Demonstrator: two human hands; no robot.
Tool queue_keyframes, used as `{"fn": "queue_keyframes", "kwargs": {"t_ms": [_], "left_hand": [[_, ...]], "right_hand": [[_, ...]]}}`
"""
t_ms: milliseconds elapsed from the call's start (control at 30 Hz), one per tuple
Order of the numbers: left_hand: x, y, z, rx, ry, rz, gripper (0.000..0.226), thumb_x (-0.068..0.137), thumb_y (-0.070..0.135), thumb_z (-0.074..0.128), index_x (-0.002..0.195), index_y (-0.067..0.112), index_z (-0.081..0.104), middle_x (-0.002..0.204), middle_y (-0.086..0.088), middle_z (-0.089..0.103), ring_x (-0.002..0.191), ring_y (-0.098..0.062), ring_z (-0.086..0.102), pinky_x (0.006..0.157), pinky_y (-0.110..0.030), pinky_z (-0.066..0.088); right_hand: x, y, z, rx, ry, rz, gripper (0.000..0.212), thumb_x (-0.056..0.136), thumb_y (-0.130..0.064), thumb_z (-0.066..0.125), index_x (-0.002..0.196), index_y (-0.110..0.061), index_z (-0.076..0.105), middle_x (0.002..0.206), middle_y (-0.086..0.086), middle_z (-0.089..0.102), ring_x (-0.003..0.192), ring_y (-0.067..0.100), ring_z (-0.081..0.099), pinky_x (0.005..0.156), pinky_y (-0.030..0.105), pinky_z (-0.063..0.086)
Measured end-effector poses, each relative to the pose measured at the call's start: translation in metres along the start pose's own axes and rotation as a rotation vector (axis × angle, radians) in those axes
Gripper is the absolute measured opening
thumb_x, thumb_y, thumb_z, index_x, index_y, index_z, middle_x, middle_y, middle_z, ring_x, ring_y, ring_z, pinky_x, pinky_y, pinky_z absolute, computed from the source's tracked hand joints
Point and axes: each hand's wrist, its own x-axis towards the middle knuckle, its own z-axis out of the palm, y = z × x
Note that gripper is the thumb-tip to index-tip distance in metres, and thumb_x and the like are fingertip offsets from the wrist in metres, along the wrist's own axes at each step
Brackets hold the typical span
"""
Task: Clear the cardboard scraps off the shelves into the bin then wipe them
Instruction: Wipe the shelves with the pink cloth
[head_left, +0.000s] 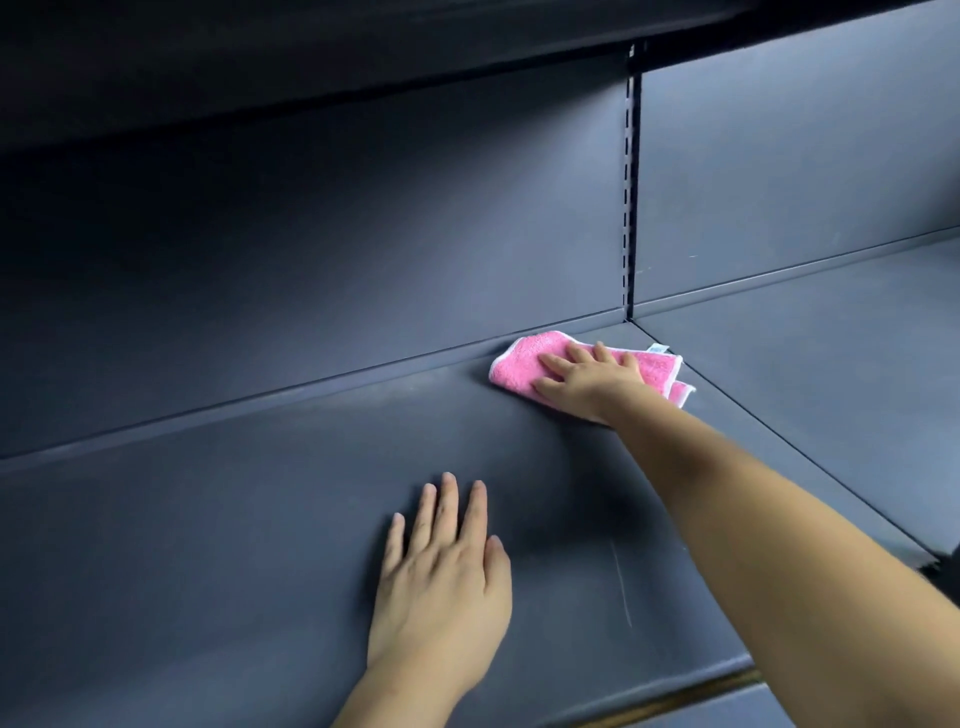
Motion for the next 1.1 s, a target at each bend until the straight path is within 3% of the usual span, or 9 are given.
{"fn": "queue_keyframes", "kwargs": {"t_ms": [67, 133, 200, 300, 400, 500, 667, 900, 1100], "left_hand": [[-0.002, 0.001, -0.001, -0.008, -0.011, -0.003, 0.092, 0.058, 0.047, -0.023, 0.147, 0.028, -0.009, 0.157, 0.005, -0.015, 0.144, -0.01, -0.014, 0.117, -0.032, -0.008], [-0.002, 0.0, -0.001, 0.002, -0.042, 0.001, 0.063, 0.087, 0.046, -0.005, 0.147, 0.026, -0.007, 0.157, 0.003, -0.014, 0.145, -0.011, -0.013, 0.117, -0.033, -0.007], [0.005, -0.002, -0.005, -0.001, -0.056, 0.033, 0.054, 0.098, 0.037, 0.013, 0.148, 0.025, -0.004, 0.158, 0.0, -0.012, 0.145, -0.013, -0.011, 0.118, -0.033, -0.005], [0.04, -0.012, -0.013, 0.043, -0.094, 0.035, 0.054, 0.098, 0.039, 0.017, 0.148, 0.026, 0.001, 0.158, -0.002, -0.006, 0.146, -0.016, -0.004, 0.119, -0.035, 0.0], [0.085, -0.02, -0.019, 0.011, -0.101, -0.08, 0.055, 0.098, 0.041, 0.018, 0.148, 0.021, 0.006, 0.158, -0.006, -0.001, 0.147, -0.02, 0.001, 0.119, -0.039, 0.002], [0.094, -0.025, -0.01, -0.092, -0.021, -0.191, 0.057, 0.097, 0.041, 0.018, 0.148, 0.019, 0.006, 0.158, -0.005, -0.003, 0.146, -0.018, -0.002, 0.119, -0.039, 0.0], [0.088, -0.026, 0.0, -0.117, 0.034, -0.203, 0.06, 0.098, 0.041, 0.018, 0.148, 0.015, -0.002, 0.157, -0.005, -0.012, 0.146, -0.015, -0.01, 0.118, -0.035, -0.007], [0.089, -0.028, -0.004, -0.289, 0.186, -0.243, 0.055, 0.099, 0.028, 0.018, 0.148, 0.014, -0.004, 0.158, -0.005, -0.011, 0.146, -0.015, -0.01, 0.117, -0.032, -0.009], [0.088, -0.027, -0.006, -0.333, 0.237, -0.246, 0.053, 0.099, 0.03, 0.017, 0.148, 0.016, 0.001, 0.158, -0.004, -0.008, 0.145, -0.013, -0.01, 0.117, -0.031, -0.01]], "right_hand": [[0.0, 0.001, 0.0, -0.001, 0.009, 0.0, 0.057, 0.093, -0.057, 0.02, 0.147, -0.038, 0.01, 0.159, -0.003, 0.0, 0.147, 0.028, 0.0, 0.116, 0.051, 0.004], [0.0, 0.0, 0.0, -0.014, 0.008, -0.009, 0.057, 0.093, -0.056, 0.019, 0.147, -0.039, 0.009, 0.159, -0.003, 0.0, 0.147, 0.028, -0.001, 0.116, 0.051, 0.004], [-0.003, 0.0, 0.001, -0.025, 0.007, -0.016, 0.057, 0.094, -0.056, 0.018, 0.147, -0.038, 0.009, 0.159, -0.003, 0.0, 0.147, 0.027, -0.001, 0.116, 0.051, 0.003], [-0.002, 0.001, 0.001, -0.013, 0.008, -0.023, 0.057, 0.094, -0.056, 0.018, 0.147, -0.038, 0.008, 0.159, -0.003, 0.0, 0.147, 0.028, -0.002, 0.115, 0.051, 0.002], [0.0, 0.002, 0.001, -0.008, 0.015, -0.025, 0.057, 0.094, -0.056, 0.018, 0.147, -0.038, 0.009, 0.159, -0.003, 0.0, 0.147, 0.028, -0.001, 0.116, 0.051, 0.002], [0.003, 0.004, 0.003, 0.005, 0.046, -0.004, 0.058, 0.093, -0.057, 0.021, 0.147, -0.037, 0.014, 0.159, 0.0, 0.005, 0.146, 0.029, 0.003, 0.116, 0.05, 0.005], [0.01, 0.002, -0.002, 0.015, 0.038, 0.15, 0.056, 0.092, -0.056, 0.02, 0.145, -0.038, 0.016, 0.159, 0.002, 0.007, 0.146, 0.034, 0.001, 0.112, 0.061, 0.002], [-0.004, -0.105, 0.015, -0.011, -0.047, -0.317, 0.055, 0.094, -0.056, 0.024, 0.146, -0.041, 0.012, 0.159, -0.003, 0.002, 0.146, 0.033, -0.004, 0.113, 0.061, -0.001], [-0.027, -0.106, 0.015, -0.062, -0.104, -0.403, 0.061, 0.095, -0.048, 0.034, 0.148, -0.035, 0.006, 0.159, -0.004, -0.004, 0.146, 0.033, -0.007, 0.115, 0.059, 0.001]]}}
